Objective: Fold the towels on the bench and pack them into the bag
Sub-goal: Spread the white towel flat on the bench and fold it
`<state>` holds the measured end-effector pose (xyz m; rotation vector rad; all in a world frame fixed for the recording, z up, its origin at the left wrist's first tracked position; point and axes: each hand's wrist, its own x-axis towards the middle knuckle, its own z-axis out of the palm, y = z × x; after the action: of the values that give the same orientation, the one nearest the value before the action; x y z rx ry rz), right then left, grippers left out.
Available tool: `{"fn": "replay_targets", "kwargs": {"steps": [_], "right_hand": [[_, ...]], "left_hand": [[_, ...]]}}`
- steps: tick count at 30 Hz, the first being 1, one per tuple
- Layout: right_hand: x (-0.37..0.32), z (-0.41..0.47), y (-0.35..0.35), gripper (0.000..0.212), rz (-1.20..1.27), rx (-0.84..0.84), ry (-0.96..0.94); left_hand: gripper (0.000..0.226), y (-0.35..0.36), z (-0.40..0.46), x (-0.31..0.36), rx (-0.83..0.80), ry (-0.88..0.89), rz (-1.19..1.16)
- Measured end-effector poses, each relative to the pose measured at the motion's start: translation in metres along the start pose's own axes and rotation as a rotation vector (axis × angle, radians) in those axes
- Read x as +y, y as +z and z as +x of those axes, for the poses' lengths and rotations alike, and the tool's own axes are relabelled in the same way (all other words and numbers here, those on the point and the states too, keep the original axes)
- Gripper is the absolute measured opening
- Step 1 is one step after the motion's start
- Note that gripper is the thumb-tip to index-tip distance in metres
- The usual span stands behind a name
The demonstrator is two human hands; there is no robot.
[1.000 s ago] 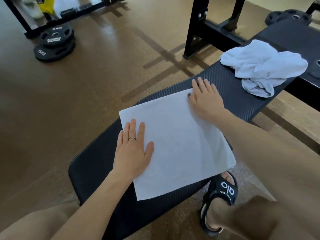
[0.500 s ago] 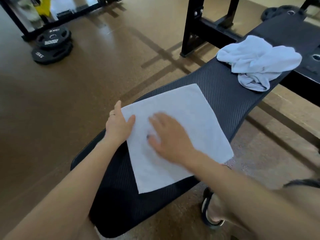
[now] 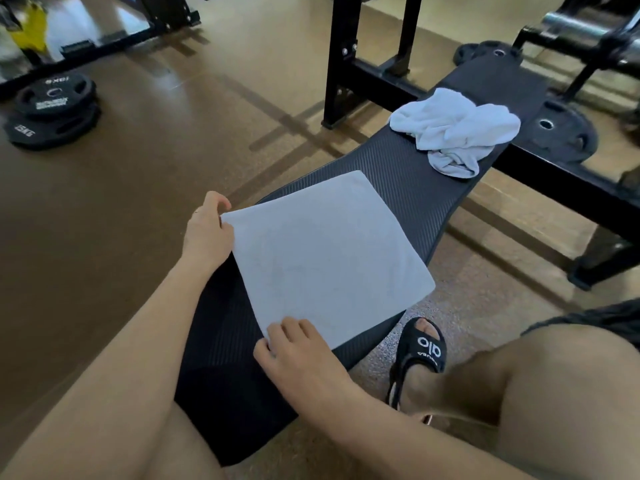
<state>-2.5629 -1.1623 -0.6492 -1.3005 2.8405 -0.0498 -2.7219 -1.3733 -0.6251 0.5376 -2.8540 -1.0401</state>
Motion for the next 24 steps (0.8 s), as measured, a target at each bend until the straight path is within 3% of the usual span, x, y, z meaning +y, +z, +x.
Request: {"fn": "replay_targets", "kwargs": {"steps": [5, 14, 20, 24], "right_hand": [[-0.014, 0.007, -0.024, 0.054, -0.150, -0.257, 0.012], [-0.030, 0.011, -0.034, 0.048, -0.252, -0.429, 0.024], [-0.020, -0.022, -0.053, 0.019, -0.073, -0.239, -0.086], [-0.006, -0.050, -0.052, 0.017, 0.116, -0.060, -0.097]], "left_hand": [[0.031, -0.007, 0.001, 0.001, -0.029, 0.000, 0.011], [0.023, -0.030, -0.029, -0.016, -0.043, -0.100, -0.010], [0.017, -0.050, -0.059, -0.022, 0.034, -0.144, -0.073], [0.013, -0.066, -0.073, -0.019, 0.096, -0.199, -0.282]]}}
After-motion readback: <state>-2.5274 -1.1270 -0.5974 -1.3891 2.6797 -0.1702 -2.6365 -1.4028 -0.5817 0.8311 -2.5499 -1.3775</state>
